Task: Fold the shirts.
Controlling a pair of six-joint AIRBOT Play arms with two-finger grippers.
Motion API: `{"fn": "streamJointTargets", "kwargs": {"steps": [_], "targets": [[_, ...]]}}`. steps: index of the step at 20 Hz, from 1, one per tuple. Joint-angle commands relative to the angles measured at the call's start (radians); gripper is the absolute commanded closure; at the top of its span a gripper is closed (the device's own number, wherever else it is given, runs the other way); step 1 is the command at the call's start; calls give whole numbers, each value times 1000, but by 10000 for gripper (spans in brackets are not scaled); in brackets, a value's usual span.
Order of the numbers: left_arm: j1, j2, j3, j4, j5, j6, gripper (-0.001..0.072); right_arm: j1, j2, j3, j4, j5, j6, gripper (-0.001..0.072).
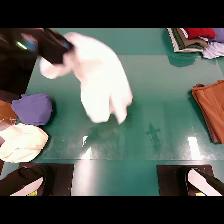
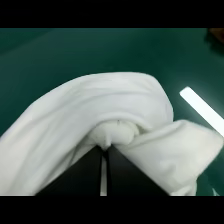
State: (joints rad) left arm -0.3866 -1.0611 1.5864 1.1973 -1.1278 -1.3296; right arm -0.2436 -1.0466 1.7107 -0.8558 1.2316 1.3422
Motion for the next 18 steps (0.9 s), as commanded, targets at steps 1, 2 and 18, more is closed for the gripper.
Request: {"fn": "streamJointTargets", "kwargs": {"steps": [1,2,18], "targets": [[-61,3,-275,-27,125,47,683,0,-3,10,-1,38,0,697],[-49,3,-344,-27,172,47,632,0,-5,10,-1,48,0,697],[250,11,-930,-41,25,-13,120,0,-7,8,-5,106,0,697]]}}
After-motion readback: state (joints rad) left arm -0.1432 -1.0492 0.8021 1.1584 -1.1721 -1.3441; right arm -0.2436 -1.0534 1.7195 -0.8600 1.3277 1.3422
